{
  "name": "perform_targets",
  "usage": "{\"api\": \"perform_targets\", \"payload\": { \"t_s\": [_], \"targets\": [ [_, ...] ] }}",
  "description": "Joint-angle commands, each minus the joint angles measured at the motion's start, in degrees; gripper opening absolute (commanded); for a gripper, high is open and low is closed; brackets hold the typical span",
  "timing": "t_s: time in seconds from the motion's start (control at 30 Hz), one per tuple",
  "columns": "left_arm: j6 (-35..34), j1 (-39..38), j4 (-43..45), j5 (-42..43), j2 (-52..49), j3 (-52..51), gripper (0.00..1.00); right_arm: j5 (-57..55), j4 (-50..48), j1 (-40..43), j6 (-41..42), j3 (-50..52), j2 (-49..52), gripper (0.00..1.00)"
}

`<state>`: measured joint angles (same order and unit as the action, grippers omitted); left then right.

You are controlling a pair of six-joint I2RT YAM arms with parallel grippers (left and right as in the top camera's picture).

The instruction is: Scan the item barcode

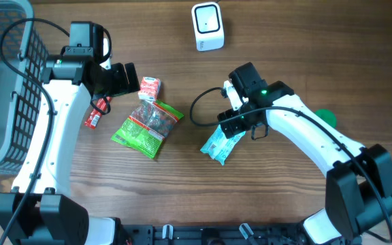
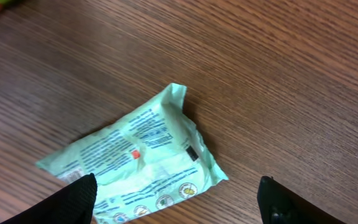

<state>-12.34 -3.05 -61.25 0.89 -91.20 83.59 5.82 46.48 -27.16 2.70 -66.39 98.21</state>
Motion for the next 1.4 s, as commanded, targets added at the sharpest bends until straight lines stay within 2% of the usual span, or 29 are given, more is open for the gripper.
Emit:
{"api": "perform_targets", "payload": {
  "t_s": [0.0,0.43,0.63,0.73,0.8,0.87,0.93,1.0,1.13,1.37],
  "targets": [
    [-0.2,0.0,0.1,-0.3,0.0,0.0,1.0,-2.0,-0.2,0.2,0.9,-0.6,2.6,0.83],
    [-0.2,0.0,0.1,-0.3,0.0,0.0,1.0,2.1,-0.6,0.2,-2.7,-0.6,8.6,0.75],
    [-0.1,0.0,0.1,-0.3,0.0,0.0,1.0,2.6,-3.9,0.2,-3.3,-0.6,11.2,0.72],
    [-0.2,0.0,0.1,-0.3,0.0,0.0,1.0,7.3,-4.0,0.2,-6.6,-0.6,11.4,0.59],
    [-0.1,0.0,0.1,-0.3,0.0,0.0,1.0,9.7,-3.9,0.2,-7.2,-0.6,11.4,0.56],
    [-0.2,0.0,0.1,-0.3,0.0,0.0,1.0,10.7,-2.8,0.2,-6.9,-0.6,11.4,0.57],
    [-0.2,0.0,0.1,-0.3,0.0,0.0,1.0,10.5,-1.2,0.2,-6.5,-0.6,11.4,0.65],
    [-0.1,0.0,0.1,-0.3,0.0,0.0,1.0,10.5,-0.3,0.2,-6.6,-0.6,11.5,0.69],
    [-0.1,0.0,0.1,-0.3,0.0,0.0,1.0,10.5,-0.8,0.2,-4.5,-0.6,11.9,0.68],
    [-0.2,0.0,0.1,-0.3,0.0,0.0,1.0,10.5,-2.1,0.2,-3.5,1.5,12.5,0.6]
  ]
}}
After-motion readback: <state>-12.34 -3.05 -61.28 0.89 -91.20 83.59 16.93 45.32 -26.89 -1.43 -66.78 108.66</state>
